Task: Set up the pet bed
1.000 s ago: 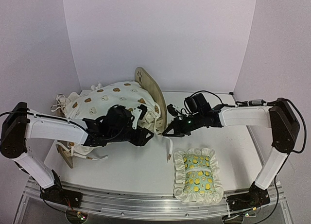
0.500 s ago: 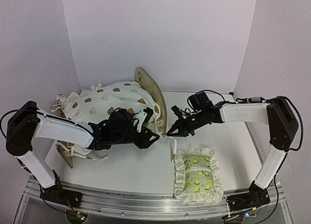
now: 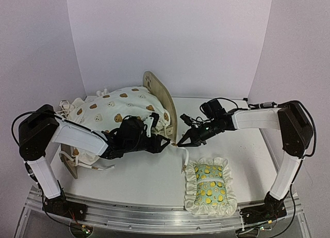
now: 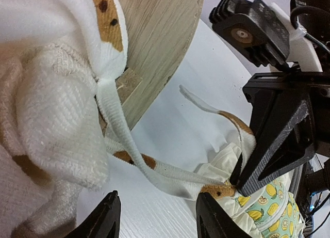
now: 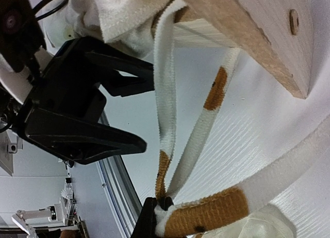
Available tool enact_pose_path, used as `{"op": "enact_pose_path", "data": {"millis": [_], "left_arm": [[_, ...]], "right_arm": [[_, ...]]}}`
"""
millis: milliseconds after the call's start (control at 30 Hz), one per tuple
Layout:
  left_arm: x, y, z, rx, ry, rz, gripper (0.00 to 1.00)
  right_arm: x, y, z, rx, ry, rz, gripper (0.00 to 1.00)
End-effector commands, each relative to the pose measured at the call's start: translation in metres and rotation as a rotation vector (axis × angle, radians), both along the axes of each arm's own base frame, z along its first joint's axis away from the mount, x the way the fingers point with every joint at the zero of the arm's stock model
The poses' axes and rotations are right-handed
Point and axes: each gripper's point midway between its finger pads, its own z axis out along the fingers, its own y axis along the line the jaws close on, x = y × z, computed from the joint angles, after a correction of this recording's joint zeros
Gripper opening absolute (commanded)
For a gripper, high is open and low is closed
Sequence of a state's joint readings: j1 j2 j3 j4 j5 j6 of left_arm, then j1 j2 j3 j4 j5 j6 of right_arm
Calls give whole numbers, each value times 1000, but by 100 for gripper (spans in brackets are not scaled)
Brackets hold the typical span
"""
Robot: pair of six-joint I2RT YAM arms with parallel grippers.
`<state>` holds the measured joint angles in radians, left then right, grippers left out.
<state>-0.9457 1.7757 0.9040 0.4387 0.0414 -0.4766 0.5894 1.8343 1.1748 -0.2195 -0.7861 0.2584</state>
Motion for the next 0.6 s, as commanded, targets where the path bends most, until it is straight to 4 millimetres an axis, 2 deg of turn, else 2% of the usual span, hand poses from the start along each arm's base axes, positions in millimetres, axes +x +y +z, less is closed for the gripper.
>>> {"op": "enact_pose_path", "data": {"millis": [0, 233, 333, 367, 500, 567], "left_arm": [[14, -11, 25, -109, -30, 20, 50], [17, -21, 30, -135, -46, -14, 39], [15, -21, 35, -147, -59, -28, 38], [14, -22, 36, -147, -65, -41, 34], [7, -27, 43, -166, -87, -106, 10], [2, -27, 46, -178, -103, -135, 5]], "right_arm": [[-18, 2, 18, 100, -58, 138, 0], [-19, 6, 11, 129, -64, 192, 0], [-23, 4, 8, 139, -67, 215, 0], [-25, 4, 8, 146, -69, 225, 0], [-23, 3, 4, 153, -86, 241, 0], [-21, 4, 3, 157, -77, 244, 0]]}}
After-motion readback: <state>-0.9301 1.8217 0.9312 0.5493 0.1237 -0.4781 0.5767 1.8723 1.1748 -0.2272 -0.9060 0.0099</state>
